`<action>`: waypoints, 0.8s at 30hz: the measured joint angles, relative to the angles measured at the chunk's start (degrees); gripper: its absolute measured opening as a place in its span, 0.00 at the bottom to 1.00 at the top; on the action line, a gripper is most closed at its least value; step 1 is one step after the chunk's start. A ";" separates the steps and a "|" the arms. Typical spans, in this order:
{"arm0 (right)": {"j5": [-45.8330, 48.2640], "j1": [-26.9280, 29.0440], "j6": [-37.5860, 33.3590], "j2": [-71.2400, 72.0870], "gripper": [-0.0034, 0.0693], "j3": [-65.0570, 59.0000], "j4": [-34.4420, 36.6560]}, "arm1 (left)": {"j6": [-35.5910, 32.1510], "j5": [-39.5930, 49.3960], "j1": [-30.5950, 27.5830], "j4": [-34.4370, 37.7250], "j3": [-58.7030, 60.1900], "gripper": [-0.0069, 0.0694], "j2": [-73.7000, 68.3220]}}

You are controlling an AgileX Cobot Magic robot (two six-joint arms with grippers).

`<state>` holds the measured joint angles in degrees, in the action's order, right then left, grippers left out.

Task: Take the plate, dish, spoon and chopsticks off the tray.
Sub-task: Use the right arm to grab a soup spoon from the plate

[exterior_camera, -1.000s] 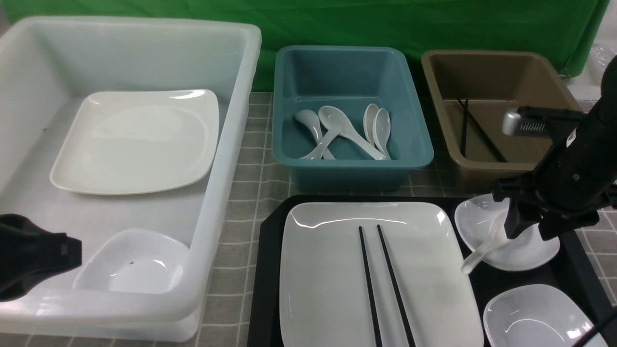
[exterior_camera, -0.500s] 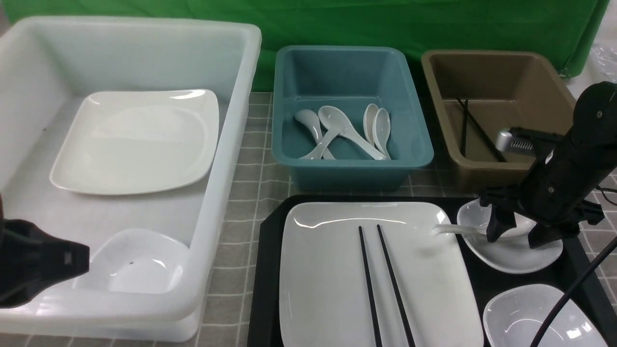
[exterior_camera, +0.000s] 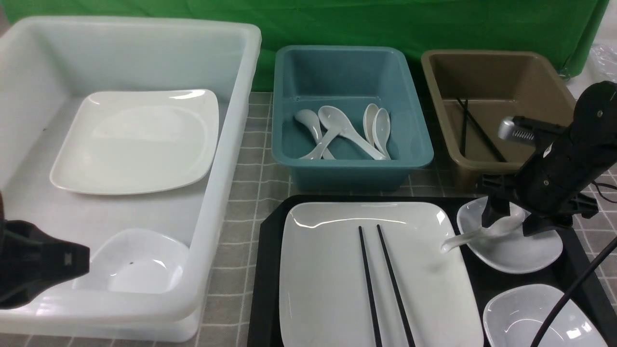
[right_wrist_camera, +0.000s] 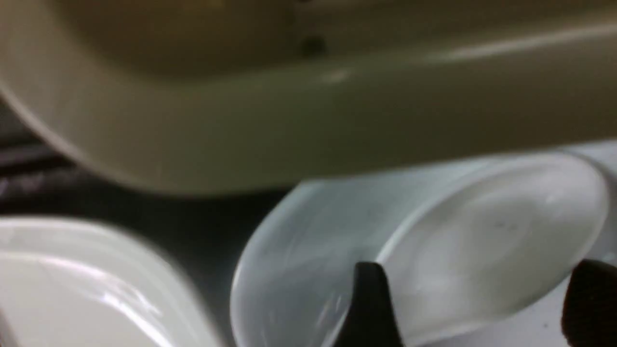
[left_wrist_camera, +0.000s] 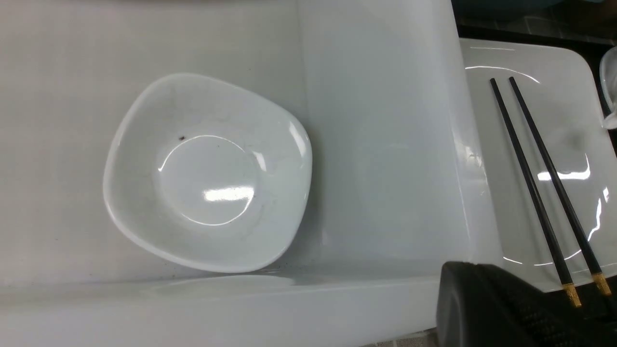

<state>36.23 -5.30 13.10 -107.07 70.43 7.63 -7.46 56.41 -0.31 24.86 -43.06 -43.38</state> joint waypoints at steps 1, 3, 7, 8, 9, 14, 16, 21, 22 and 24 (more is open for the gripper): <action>-0.64 0.07 0.55 0.00 0.77 0.00 0.00 | -0.14 0.00 0.00 0.00 0.00 0.09 0.00; -1.47 0.13 1.06 -0.07 0.77 0.00 0.00 | -0.23 0.00 0.00 0.00 0.00 0.09 0.00; -1.86 0.13 1.24 -1.53 0.77 0.00 0.00 | -0.28 -0.27 0.00 0.00 0.00 0.09 0.00; -1.86 0.13 1.24 -1.81 0.77 0.00 0.00 | -0.28 -0.41 0.00 0.00 0.00 0.09 0.00; -1.86 0.13 1.24 -2.17 0.77 0.00 0.05 | -0.28 -0.43 0.00 0.00 0.00 0.09 0.00; -1.88 0.13 0.80 -2.41 0.59 0.07 0.06 | -0.28 -0.55 0.00 0.00 0.00 0.09 0.00; -1.94 0.13 0.70 -2.41 0.36 0.07 0.06 | -0.28 -0.92 0.00 0.00 0.00 0.09 0.00; -2.20 0.13 0.70 -1.17 0.18 0.11 0.06 | -0.28 -0.92 0.00 0.00 0.00 0.09 0.00; -2.20 0.13 0.70 -0.74 0.18 0.11 0.06 | -0.28 -0.92 0.00 0.00 0.00 0.09 0.00; -1.96 0.13 0.62 0.60 0.18 0.11 0.06 | -0.28 -0.92 0.00 0.00 0.00 0.09 0.00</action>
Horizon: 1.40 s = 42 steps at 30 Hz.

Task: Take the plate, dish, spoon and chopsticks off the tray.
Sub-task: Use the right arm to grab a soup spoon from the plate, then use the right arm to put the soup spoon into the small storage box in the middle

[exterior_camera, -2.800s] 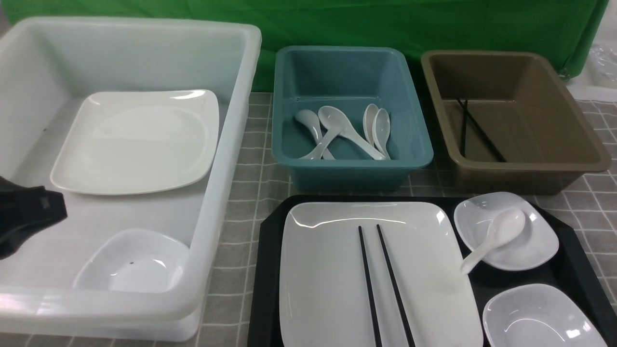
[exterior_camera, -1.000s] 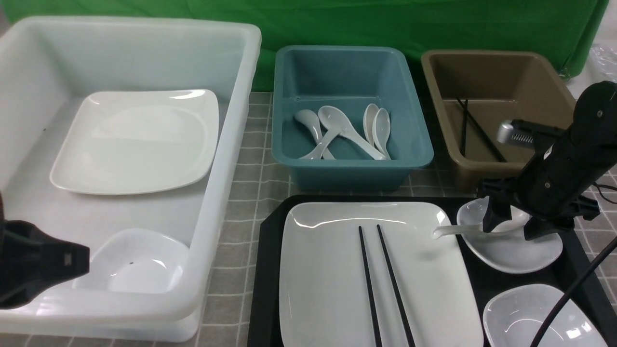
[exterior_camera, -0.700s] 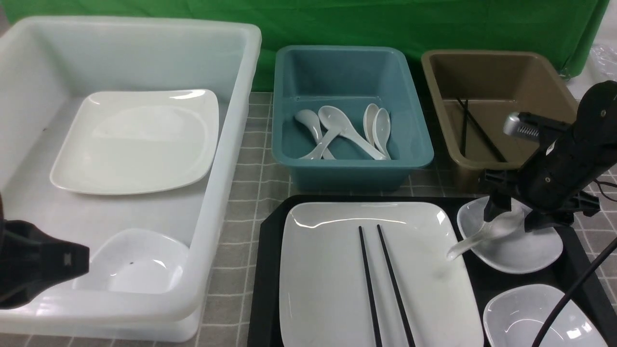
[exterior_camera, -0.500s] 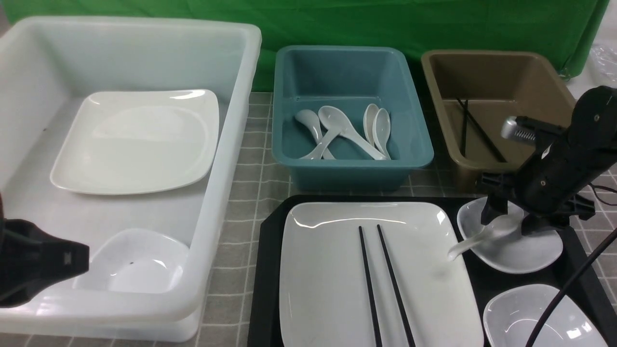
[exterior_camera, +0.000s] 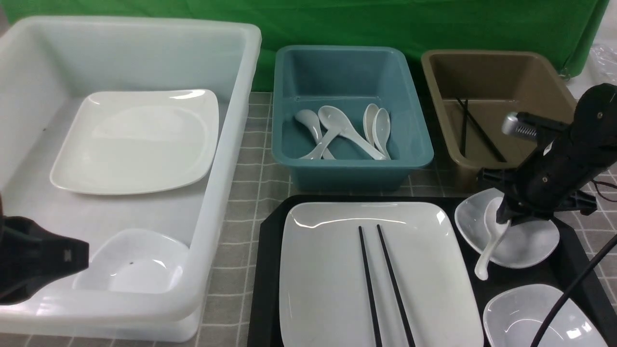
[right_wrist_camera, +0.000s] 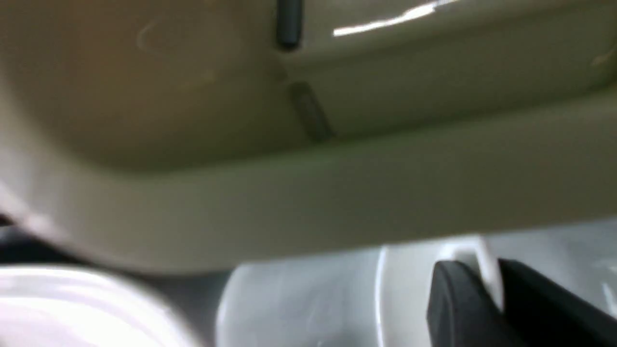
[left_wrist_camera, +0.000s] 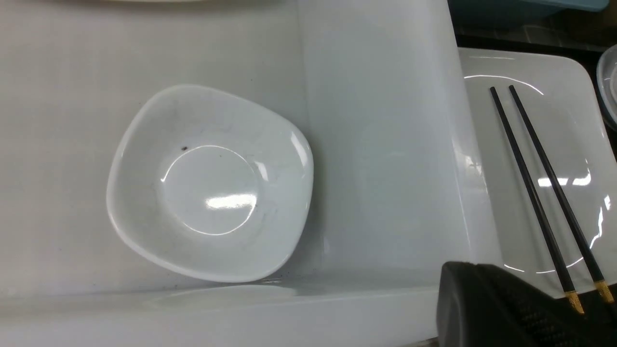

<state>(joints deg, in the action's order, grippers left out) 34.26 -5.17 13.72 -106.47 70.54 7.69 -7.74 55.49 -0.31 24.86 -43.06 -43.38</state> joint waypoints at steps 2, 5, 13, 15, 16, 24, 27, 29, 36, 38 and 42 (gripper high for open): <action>0.60 -0.18 -0.80 4.39 0.18 0.00 0.00 | -0.06 0.00 0.00 0.00 0.00 0.09 0.00; 0.36 -1.05 -1.65 9.19 0.18 0.00 0.08 | -0.11 -0.31 0.00 0.00 0.00 0.09 0.00; -12.14 -6.55 -10.71 13.88 0.18 3.70 10.97 | -2.01 -6.52 0.00 0.46 0.00 0.09 0.00; -14.18 -7.82 -11.86 12.37 0.18 5.83 12.39 | -3.84 -8.92 0.00 1.42 0.00 0.09 0.00; -16.00 -9.25 -12.40 9.75 0.18 8.93 13.38 | -6.82 -12.74 0.00 3.62 0.00 0.09 0.00; -16.56 -12.96 -13.23 -1.79 0.18 22.51 14.37 | -27.74 -18.98 0.00 27.12 -1.43 0.09 -4.61; -17.02 -13.32 -13.23 -5.15 0.18 26.01 14.44 | -32.33 -13.15 0.42 32.20 -4.87 0.09 -12.29; -18.03 -13.32 -13.23 -6.56 0.18 26.76 14.56 | -32.94 -11.34 2.10 31.52 -6.51 0.09 -16.20; -21.29 -13.32 -13.23 -9.82 0.22 26.93 14.56 | -20.37 -13.79 18.77 15.10 -10.92 0.09 -26.21; -21.79 -13.32 -13.23 -10.21 0.32 26.93 14.56 | -13.08 -15.02 24.88 7.68 -11.91 0.09 -28.77; -20.22 -13.32 -13.29 -9.83 0.56 26.93 14.49 | -5.51 -15.15 31.30 1.01 -13.66 0.09 -31.58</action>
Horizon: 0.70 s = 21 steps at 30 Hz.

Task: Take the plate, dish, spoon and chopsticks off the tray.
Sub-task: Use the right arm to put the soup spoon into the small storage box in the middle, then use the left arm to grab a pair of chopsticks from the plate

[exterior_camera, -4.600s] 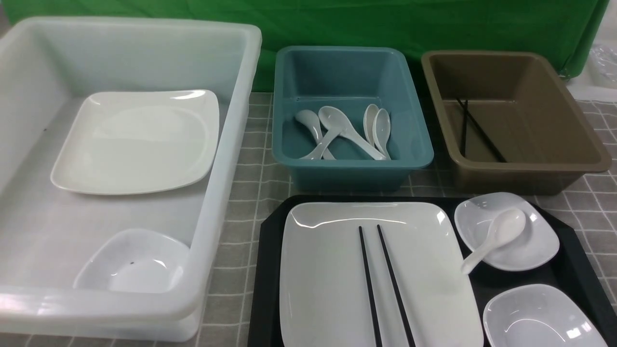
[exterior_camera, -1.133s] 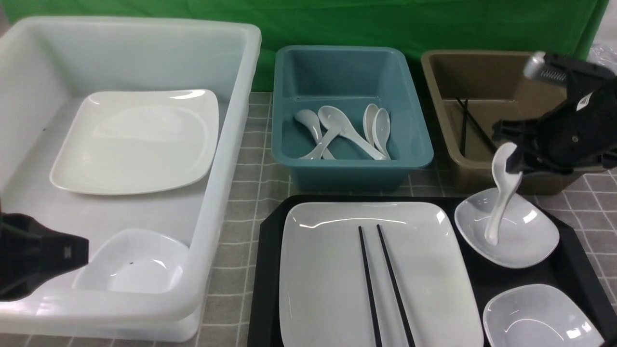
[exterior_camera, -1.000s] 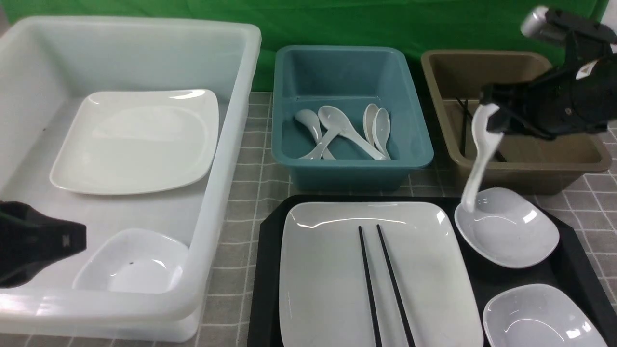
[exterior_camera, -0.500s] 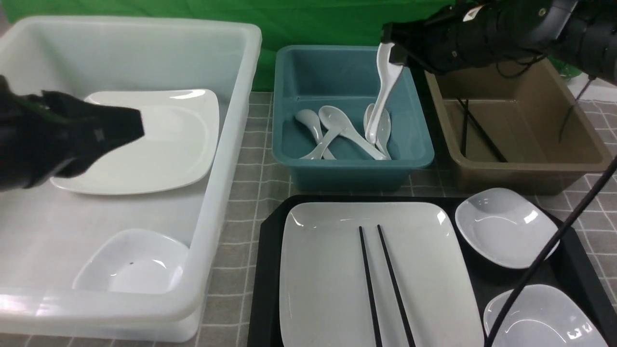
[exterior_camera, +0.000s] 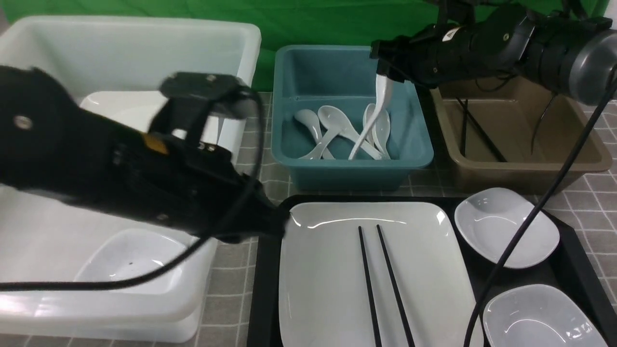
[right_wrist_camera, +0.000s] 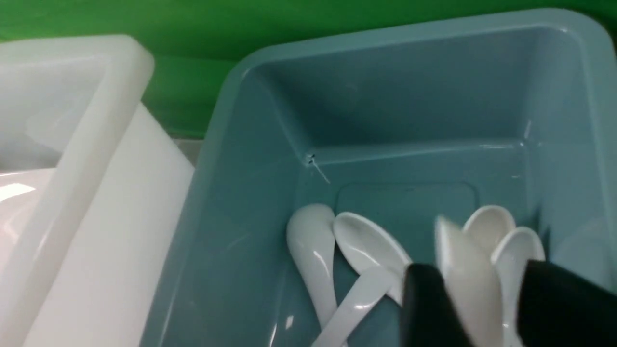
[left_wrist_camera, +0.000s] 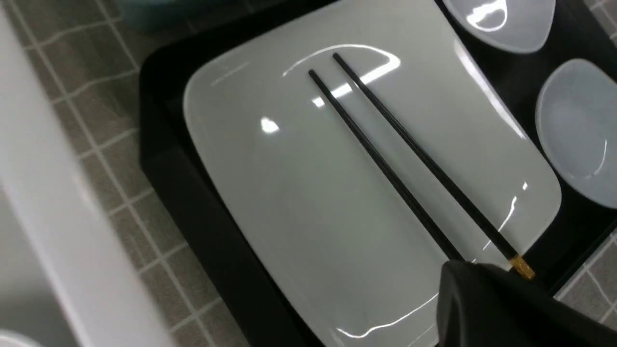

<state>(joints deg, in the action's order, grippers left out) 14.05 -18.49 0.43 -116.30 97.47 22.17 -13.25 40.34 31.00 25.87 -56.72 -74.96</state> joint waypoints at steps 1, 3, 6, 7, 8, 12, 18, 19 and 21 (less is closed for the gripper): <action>2.28 0.06 -0.43 0.80 0.63 0.00 -0.82 | 1.02 0.61 1.42 -1.05 -0.82 0.09 -0.64; 6.52 0.31 -1.32 2.91 0.67 0.00 -2.57 | 2.51 1.54 3.18 -1.51 -1.67 0.09 -1.49; 15.04 1.34 -1.93 7.83 0.64 0.00 -5.22 | 5.11 3.13 4.04 -1.93 -2.57 0.09 -2.46; 15.70 1.41 -2.06 8.66 0.62 0.00 -5.48 | 5.51 3.48 4.04 -2.08 -2.76 0.09 -2.67; 21.23 1.90 -3.36 12.36 0.56 0.00 -7.42 | 6.03 5.19 4.31 -3.05 -3.81 0.09 -3.66; 34.83 2.36 -6.14 21.58 0.28 0.17 -13.67 | 13.82 6.99 8.22 -12.35 -7.32 0.09 -7.26; 49.75 2.45 -6.55 33.76 0.08 -1.63 -17.17 | 28.18 10.09 14.92 -20.18 -16.39 0.09 -16.83; 50.77 2.45 -6.64 35.41 0.08 -2.65 -17.18 | 29.32 10.16 15.23 -19.89 -17.37 0.09 -18.31; 52.57 2.45 -6.68 40.13 0.09 -7.17 -17.23 | 31.70 10.65 15.47 -19.12 -21.20 0.11 -22.53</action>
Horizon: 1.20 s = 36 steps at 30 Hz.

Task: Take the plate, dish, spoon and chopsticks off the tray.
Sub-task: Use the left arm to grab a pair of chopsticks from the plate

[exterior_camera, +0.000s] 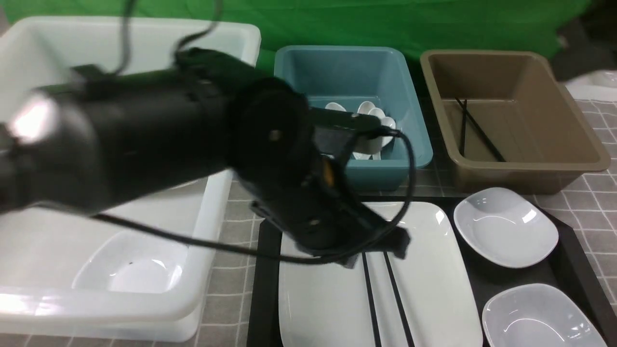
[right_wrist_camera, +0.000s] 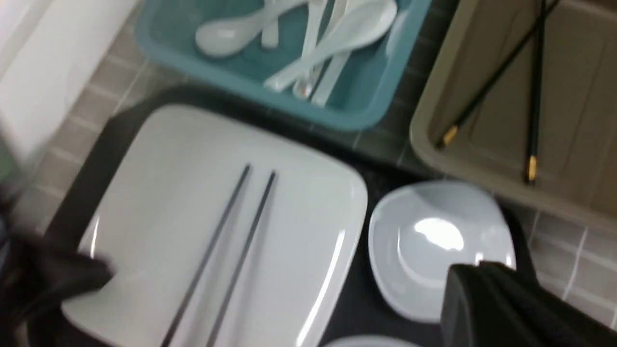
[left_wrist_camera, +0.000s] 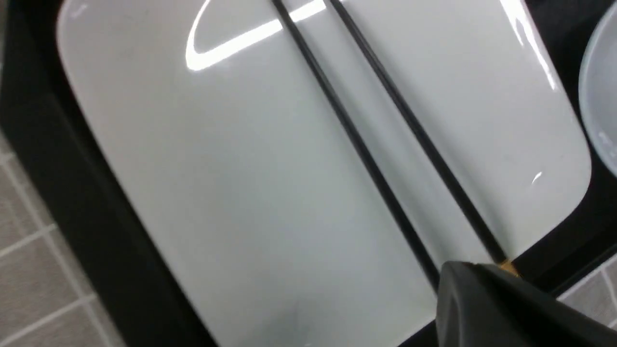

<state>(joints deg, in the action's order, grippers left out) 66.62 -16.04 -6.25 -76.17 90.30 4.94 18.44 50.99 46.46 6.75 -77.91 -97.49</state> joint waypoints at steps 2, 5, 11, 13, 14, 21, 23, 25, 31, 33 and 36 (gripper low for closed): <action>0.06 0.00 0.18 4.11 0.09 -3.94 -0.07 | 0.64 0.64 0.00 0.08 -1.73 0.14 -2.31; -0.16 0.00 1.10 11.44 0.10 -11.69 -0.20 | 1.13 1.73 0.00 0.01 -4.97 0.26 -7.18; -4.81 0.00 2.10 25.55 0.13 -23.19 -0.20 | 3.41 -0.57 0.00 0.20 -8.51 0.61 -14.23; -6.90 0.00 2.29 29.59 0.14 -25.88 -0.25 | 4.04 -2.10 0.00 0.99 -8.84 0.72 -16.25; -7.75 0.00 2.46 31.05 0.14 -26.95 -0.25 | 4.11 -2.52 0.00 1.40 -8.91 0.76 -17.05; -11.56 0.00 3.91 36.99 0.18 -28.56 -0.36 | 5.27 -4.71 0.00 3.21 -9.04 0.87 -21.01; -12.42 0.00 3.98 37.29 0.19 -28.62 -0.36 | 5.53 -4.99 0.00 3.21 -9.09 0.86 -21.68; -12.64 0.00 3.98 37.29 0.20 -28.69 -0.36 | 5.61 -5.17 0.00 3.21 -9.22 0.82 -21.83; -12.69 0.00 3.97 37.29 0.23 -28.84 -0.43 | 4.88 -4.31 0.00 2.79 -9.38 0.52 -22.43; -12.69 0.00 3.97 37.29 0.23 -28.84 -0.43 | 4.48 -3.76 0.00 2.22 -9.38 0.41 -22.49; -12.69 0.00 3.97 37.29 0.24 -28.84 -0.43 | 3.96 -3.17 0.00 1.77 -9.38 0.21 -22.61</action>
<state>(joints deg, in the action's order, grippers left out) 53.93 -16.04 -2.28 -38.88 61.46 4.52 22.41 47.82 46.46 8.52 -87.29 -120.10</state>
